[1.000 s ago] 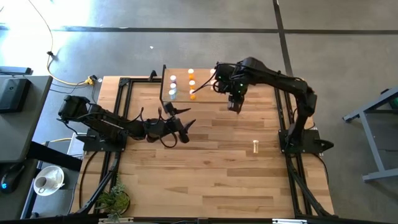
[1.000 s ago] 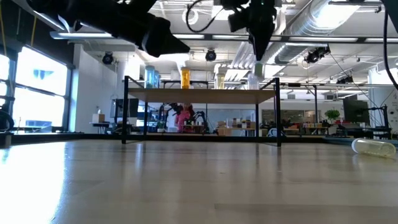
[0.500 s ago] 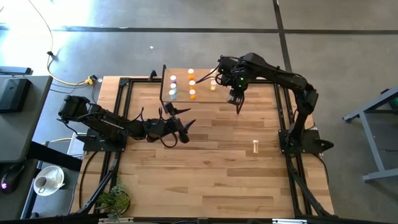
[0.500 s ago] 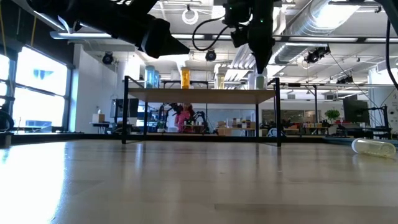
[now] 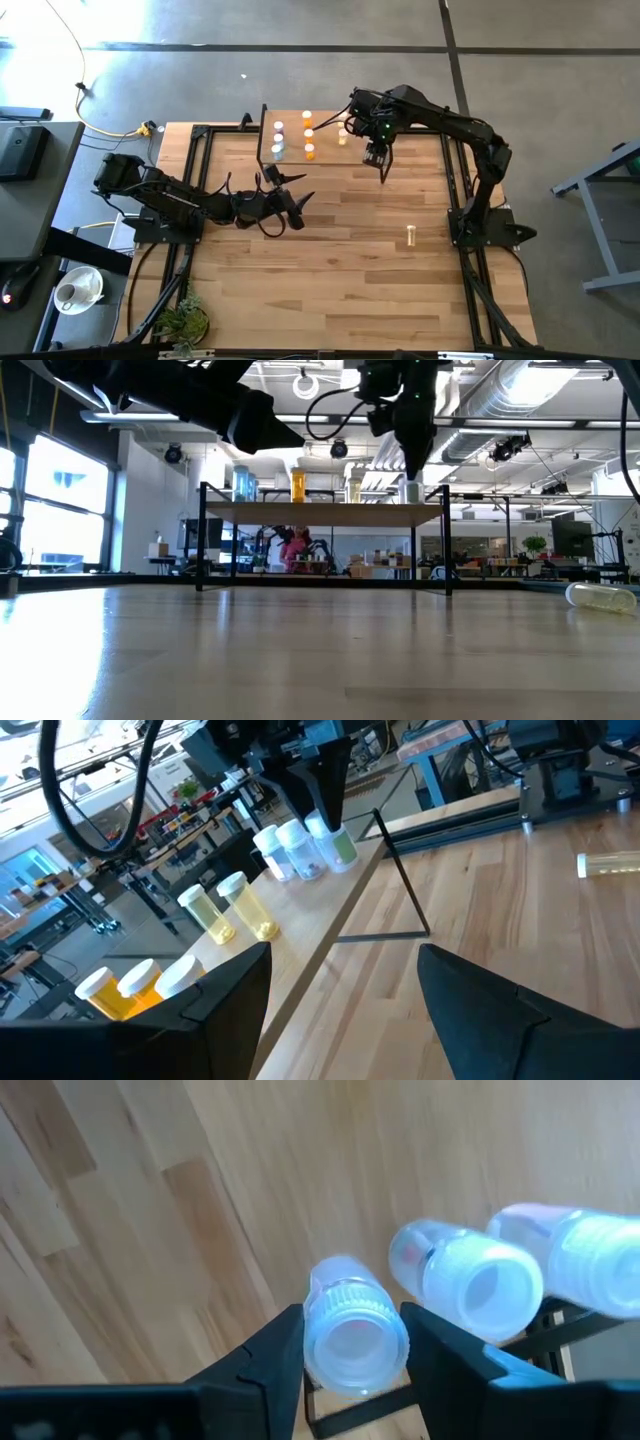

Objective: Pick and place medicine bottles onto shelf by color
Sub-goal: Put the white pill bottle on the shelf aligned with the other white pill bottle

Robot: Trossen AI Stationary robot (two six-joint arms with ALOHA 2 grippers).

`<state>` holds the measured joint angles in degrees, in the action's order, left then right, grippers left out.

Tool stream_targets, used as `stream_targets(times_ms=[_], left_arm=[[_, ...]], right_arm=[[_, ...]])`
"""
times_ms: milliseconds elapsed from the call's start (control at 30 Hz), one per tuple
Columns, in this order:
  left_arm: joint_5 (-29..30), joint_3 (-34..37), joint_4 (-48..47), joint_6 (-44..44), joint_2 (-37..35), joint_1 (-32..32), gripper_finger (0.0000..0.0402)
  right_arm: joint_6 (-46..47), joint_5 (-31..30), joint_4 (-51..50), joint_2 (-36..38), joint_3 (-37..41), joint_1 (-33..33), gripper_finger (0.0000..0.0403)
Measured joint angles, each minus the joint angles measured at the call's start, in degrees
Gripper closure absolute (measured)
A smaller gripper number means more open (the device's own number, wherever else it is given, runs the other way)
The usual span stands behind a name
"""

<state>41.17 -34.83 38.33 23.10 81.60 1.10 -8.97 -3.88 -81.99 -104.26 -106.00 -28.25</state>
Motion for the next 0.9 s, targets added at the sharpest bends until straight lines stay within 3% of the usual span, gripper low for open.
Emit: stream_targets(times_ms=[333, 900], left_arm=[[-0.01, 0.0, -0.02, 0.0, 0.0, 0.01, 0.0159], [-0.02, 0.0, -0.17, -0.45, 0.0, 0.0, 0.0159]], right_arm=[[0.0, -2.44, 0.33, -0.16, 0.07, 0.16, 0.0215], [0.19, -1.62, -1.84, -0.12, 0.07, 0.28, 0.0213]])
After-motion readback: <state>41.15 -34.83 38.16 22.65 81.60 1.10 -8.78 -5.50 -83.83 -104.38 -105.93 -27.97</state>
